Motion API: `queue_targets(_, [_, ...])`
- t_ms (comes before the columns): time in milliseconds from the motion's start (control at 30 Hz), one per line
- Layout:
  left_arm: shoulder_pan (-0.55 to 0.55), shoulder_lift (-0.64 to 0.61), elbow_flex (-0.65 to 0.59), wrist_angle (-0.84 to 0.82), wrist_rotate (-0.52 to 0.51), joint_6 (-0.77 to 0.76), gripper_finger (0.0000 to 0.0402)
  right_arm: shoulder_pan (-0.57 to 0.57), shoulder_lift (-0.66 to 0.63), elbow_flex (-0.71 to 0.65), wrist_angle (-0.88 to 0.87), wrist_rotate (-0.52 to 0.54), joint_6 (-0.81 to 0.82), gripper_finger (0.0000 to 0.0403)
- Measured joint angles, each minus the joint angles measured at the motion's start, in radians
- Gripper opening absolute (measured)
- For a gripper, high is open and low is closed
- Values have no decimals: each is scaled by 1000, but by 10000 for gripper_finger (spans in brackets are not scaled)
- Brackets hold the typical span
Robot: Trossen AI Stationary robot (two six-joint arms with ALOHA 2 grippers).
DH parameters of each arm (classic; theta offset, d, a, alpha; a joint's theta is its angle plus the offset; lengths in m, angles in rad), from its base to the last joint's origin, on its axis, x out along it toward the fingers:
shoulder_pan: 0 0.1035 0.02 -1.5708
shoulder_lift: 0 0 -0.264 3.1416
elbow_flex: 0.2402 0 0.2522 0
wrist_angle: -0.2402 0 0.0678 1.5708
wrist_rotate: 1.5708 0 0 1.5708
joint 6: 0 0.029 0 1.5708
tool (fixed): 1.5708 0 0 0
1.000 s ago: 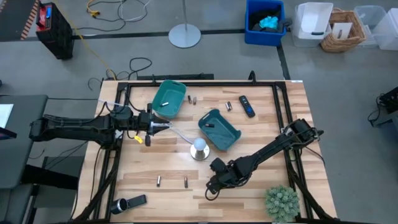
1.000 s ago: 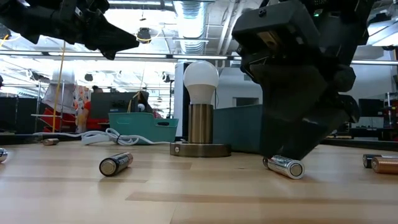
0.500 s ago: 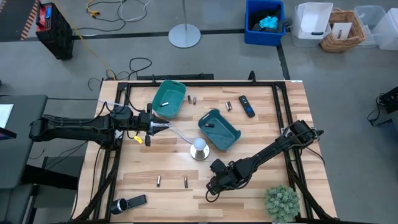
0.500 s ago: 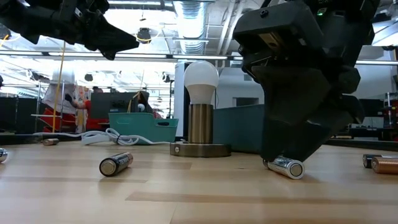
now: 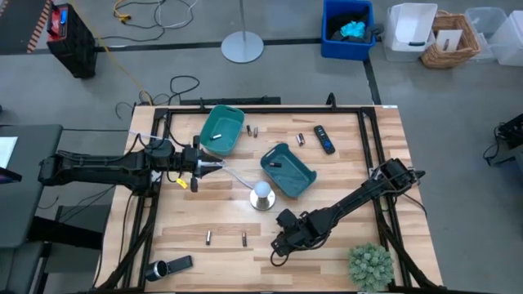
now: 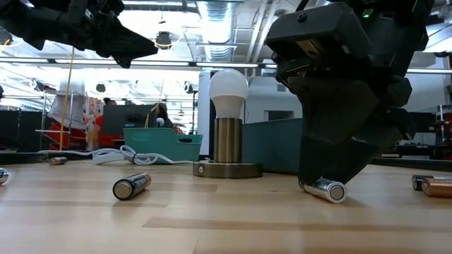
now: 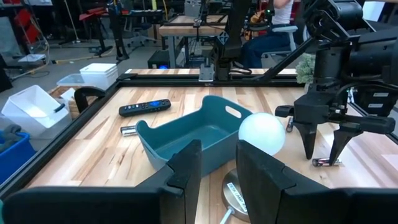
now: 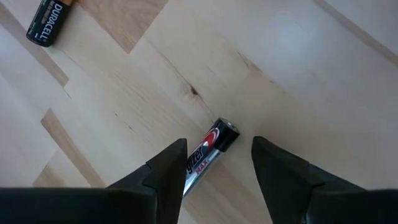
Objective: Sort batteries
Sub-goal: Put the silver battery into the green bin
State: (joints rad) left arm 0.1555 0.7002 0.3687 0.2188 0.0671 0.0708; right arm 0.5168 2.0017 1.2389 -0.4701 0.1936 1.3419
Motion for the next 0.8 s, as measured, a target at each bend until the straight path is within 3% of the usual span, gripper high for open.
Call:
queue_targets(467, [0,0,0,-2,0,0,93,-9,27,10,-18,13,-4,204])
queue_targets(800, [0,0,0,-3,0,0,93,-20,27,8,-29,10,-14,149])
